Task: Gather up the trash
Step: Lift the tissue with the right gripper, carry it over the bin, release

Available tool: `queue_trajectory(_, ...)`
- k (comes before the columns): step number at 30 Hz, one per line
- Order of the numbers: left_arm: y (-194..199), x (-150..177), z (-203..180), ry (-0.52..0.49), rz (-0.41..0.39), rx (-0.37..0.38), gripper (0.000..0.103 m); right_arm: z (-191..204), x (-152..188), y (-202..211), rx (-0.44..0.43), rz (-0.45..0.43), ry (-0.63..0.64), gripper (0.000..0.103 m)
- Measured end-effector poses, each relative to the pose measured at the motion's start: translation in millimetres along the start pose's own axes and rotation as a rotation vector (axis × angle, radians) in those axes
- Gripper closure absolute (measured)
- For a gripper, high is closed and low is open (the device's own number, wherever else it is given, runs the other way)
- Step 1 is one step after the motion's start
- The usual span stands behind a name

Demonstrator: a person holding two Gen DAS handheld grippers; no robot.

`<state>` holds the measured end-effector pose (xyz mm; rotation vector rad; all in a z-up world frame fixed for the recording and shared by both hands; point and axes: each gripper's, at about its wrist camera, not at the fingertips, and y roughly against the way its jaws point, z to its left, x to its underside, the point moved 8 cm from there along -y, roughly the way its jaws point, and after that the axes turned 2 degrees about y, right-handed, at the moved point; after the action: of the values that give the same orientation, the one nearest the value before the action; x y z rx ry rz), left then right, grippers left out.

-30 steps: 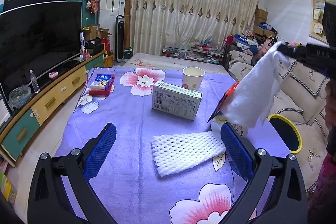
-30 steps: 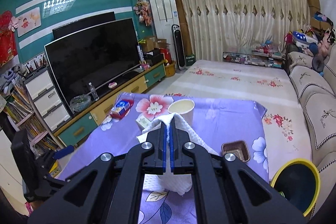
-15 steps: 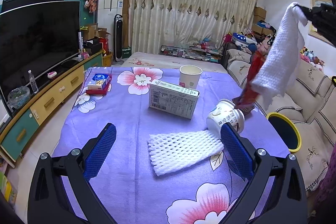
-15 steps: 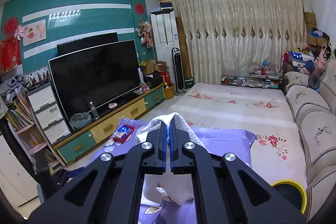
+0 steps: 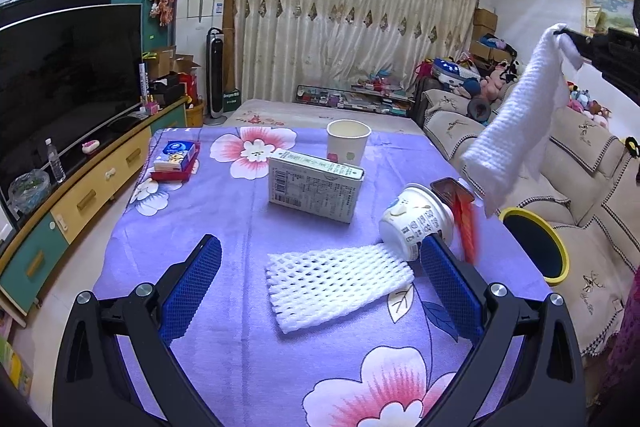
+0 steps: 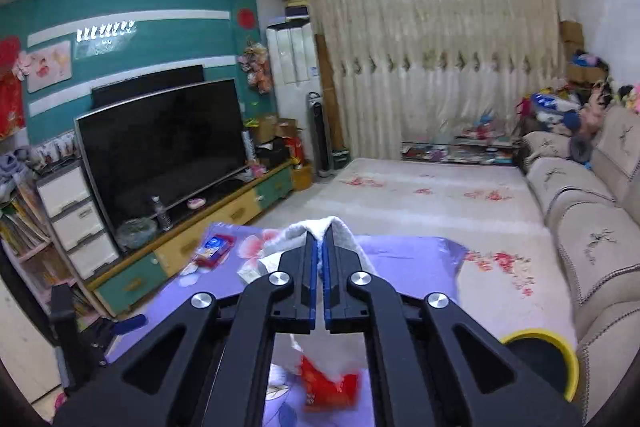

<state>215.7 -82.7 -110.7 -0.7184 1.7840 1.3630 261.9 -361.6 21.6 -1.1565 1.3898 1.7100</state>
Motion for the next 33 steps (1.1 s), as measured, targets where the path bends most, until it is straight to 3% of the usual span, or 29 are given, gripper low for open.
queue_trajectory(2, -1, 1, -4, -0.017, 0.005, 0.002, 0.005, 1, 9, -7, -0.032, 0.063, 0.002, 0.101)
queue_trajectory(5, -3, 2, -9, -0.024, 0.007, 0.012, 0.005, -11, 6, 3, 0.011, 0.008, -0.034, 0.101)
queue_trajectory(10, -6, 4, -14, -0.036, 0.018, 0.014, 0.005, -37, 19, 2, 0.056, 0.056, -0.044, 0.101)
queue_trajectory(19, -14, 5, -26, -0.046, 0.035, 0.023, 0.005, -152, 34, 38, 0.265, 0.052, -0.184, 0.101)
queue_trajectory(24, -21, 6, -42, -0.069, 0.046, 0.041, 0.005, -226, 64, 29, 0.374, 0.129, -0.275, 0.101)
queue_trajectory(29, -26, 7, -56, -0.095, 0.054, 0.05, 0.005, -279, 128, -7, 0.446, 0.288, -0.364, 0.1)
queue_trajectory(30, -27, 7, -58, -0.099, 0.055, 0.05, 0.005, -285, 140, -15, 0.455, 0.328, -0.366, 0.095)
queue_trajectory(33, -29, 7, -61, -0.106, 0.059, 0.05, 0.005, -301, 182, -41, 0.496, 0.475, -0.368, 0.056)
